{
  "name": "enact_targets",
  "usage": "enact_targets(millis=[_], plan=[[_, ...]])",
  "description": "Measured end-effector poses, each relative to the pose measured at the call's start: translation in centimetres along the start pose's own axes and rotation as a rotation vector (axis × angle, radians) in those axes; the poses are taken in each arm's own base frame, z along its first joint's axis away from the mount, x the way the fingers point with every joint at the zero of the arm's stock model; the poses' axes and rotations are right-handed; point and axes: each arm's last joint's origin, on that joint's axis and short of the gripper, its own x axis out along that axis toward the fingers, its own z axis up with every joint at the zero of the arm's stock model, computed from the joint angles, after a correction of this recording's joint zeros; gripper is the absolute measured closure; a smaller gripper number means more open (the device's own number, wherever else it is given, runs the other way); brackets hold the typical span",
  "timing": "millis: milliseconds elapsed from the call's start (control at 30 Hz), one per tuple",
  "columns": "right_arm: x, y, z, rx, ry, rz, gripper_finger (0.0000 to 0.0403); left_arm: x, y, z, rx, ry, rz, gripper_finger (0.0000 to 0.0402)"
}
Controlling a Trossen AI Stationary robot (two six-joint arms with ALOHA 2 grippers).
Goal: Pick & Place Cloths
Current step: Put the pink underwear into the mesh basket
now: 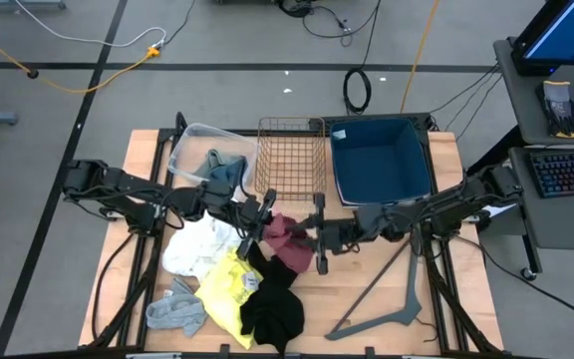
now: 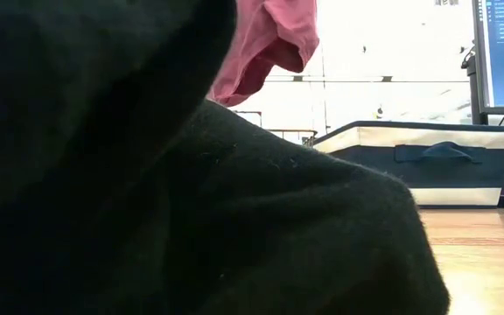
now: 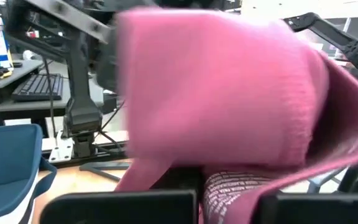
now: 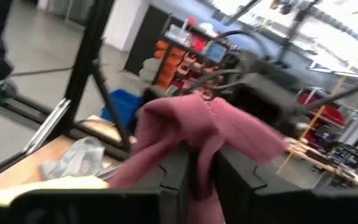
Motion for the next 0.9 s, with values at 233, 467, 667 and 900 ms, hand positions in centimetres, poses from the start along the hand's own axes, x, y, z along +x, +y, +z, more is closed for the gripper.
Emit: enact_targets(millis=[233, 467, 667, 900], plan=[[-0.7, 2.6, 0.1, -0.091, 0.129, -0.026, 0.027, -0.2, 0.5, 0.0, 0.0, -0.001, 0.02, 0.0399], [-1.6, 4.9, 0.2, -0.169, 0.25, -0.048, 0.0217, -0.4, 1.3, 0.3, 0.002, -0.008, 0.045, 0.04], [-2.7, 6.8, 0.2, -0.193, 0.357, -0.099, 0.0185, -0.3, 2.1, 1.5, 0.034, -0.035, 0.061, 0.04], [-4.2, 8.8, 0.1, -0.232, 0.464, -0.156, 0.0159, -0.3, 3.3, 3.7, 0.063, -0.077, 0.076, 0.0401]])
